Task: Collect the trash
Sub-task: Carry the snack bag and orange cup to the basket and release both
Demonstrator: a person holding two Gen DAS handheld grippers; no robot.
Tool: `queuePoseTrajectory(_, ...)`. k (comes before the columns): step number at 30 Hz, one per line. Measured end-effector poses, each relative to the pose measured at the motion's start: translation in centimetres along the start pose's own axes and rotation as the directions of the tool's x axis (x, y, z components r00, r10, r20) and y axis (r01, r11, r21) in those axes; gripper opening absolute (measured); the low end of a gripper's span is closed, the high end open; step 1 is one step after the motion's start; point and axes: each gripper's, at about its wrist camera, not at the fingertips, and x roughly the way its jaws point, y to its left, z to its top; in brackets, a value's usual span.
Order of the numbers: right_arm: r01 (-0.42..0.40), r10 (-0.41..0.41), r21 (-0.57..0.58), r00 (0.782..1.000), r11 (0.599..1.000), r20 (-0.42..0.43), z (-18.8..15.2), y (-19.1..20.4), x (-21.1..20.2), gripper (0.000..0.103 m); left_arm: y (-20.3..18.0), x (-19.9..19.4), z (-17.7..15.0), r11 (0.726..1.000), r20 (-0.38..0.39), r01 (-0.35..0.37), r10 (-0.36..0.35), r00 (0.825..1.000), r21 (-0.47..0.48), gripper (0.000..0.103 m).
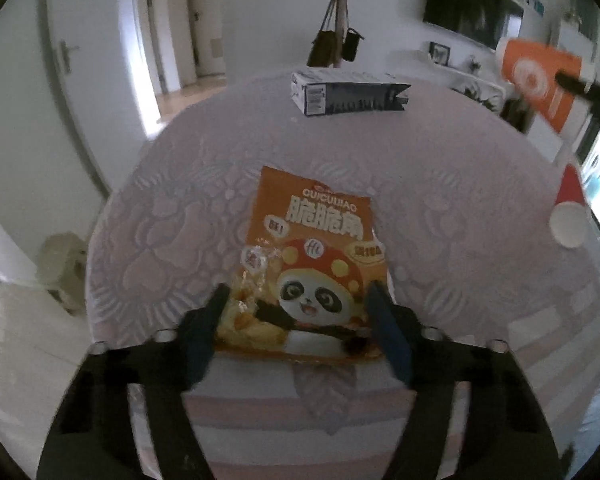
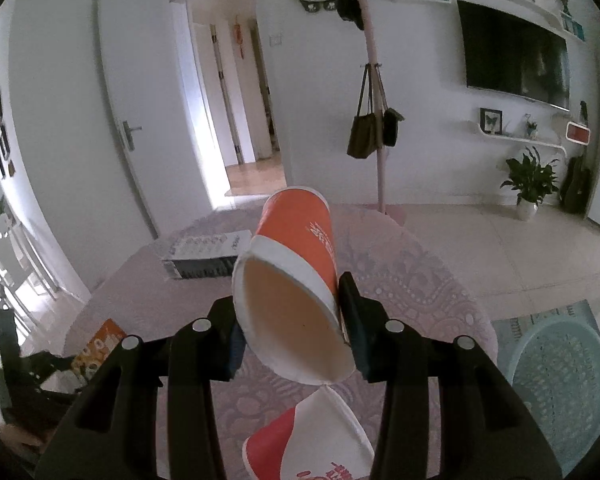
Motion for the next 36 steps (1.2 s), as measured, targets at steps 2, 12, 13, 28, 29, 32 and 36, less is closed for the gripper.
queuePoseTrajectory(2,-0.004,0.004,0.005,1.000,1.000,0.021,-0.1,-0.1,-1.0,0.039,-0.1,-0.3,0.1,0.999,0.011,0.039,-0.038,0.999,-0.004,0.026)
queuePoseTrajectory(12,0.006,-0.010,0.065,0.997,0.998,0.074,-0.2,-1.7,-3.7,0.039,-1.5,-2.7,0.3,0.990,0.102,0.142,-0.141,0.985,0.000,0.003)
queuePoseTrajectory(13,0.007,-0.012,0.072,0.997,0.997,0.078,-0.2,-2.0,-3.9,0.039,-1.7,-3.1,0.5,0.987,0.116,0.163,-0.162,0.980,-0.001,0.003)
queuePoseTrajectory(28,0.085,-0.114,0.193,0.983,0.978,0.144,-1.6,-7.4,-8.1,0.039,-9.0,-6.2,7.2,0.940,0.262,0.322,-0.342,0.902,0.116,0.002)
queuePoseTrajectory(29,0.102,-0.135,0.212,0.979,0.972,0.150,-1.9,-8.2,-8.7,0.039,-9.9,-6.3,7.9,0.932,0.269,0.338,-0.362,0.893,0.132,0.002)
queuePoseTrajectory(32,0.155,-0.200,0.254,0.966,0.955,0.163,-2.7,-10.2,-10.1,0.039,-13.4,-6.1,10.5,0.903,0.274,0.385,-0.426,0.863,0.190,0.002)
queuePoseTrajectory(36,0.224,-0.293,0.367,0.945,0.903,0.143,-4.2,-14.2,-11.5,0.039,-19.0,-5.2,13.5,0.849,0.246,0.460,-0.520,0.818,0.261,0.002)
